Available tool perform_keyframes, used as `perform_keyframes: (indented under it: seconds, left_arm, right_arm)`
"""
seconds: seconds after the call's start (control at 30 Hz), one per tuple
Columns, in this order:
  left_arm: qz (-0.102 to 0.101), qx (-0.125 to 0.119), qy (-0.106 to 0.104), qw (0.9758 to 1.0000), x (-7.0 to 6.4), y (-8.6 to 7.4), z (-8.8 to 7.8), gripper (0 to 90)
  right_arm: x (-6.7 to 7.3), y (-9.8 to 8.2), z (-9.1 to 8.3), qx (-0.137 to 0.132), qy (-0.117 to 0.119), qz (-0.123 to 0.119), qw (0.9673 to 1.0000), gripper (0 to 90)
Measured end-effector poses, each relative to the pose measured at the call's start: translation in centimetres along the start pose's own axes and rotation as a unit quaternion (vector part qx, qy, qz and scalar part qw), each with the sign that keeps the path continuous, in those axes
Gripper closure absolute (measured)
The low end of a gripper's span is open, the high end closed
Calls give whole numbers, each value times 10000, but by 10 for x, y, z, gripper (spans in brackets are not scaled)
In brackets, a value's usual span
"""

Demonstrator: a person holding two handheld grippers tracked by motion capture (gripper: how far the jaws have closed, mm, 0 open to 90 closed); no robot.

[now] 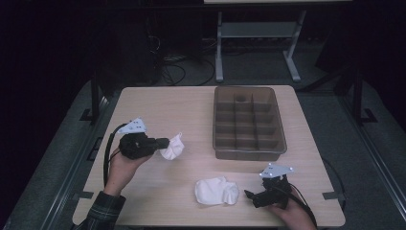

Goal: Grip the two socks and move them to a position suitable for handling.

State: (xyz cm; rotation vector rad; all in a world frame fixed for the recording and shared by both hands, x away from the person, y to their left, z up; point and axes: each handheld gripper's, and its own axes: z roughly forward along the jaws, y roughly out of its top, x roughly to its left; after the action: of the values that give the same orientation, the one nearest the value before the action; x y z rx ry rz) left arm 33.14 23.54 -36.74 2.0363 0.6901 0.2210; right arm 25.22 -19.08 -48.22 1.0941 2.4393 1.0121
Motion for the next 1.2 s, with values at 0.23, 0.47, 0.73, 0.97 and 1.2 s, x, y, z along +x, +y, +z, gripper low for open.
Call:
perform_keyframes:
  seconds: [0.23,0.47,0.73,0.97,1.2]
  left_arm:
    - [165,48,-200,9997,-15,5,8,850]
    - [242,92,-438,9987,-26,8,19,850]
    - [373,148,-667,9970,-40,12,30,850]
    - [475,220,-831,9952,-53,14,41,851]
    - [561,290,-967,9933,-63,14,53,851]
  right_arm:
    - [0,0,0,-6,0,-20,10000,0]
    - [0,0,0,-14,10,0,10000,0]
    - [0,0,0,-17,9,-3,10000,0]
    - [0,0,0,-12,16,6,10000,0]
    - [0,0,0,-14,19,-2,10000,0]
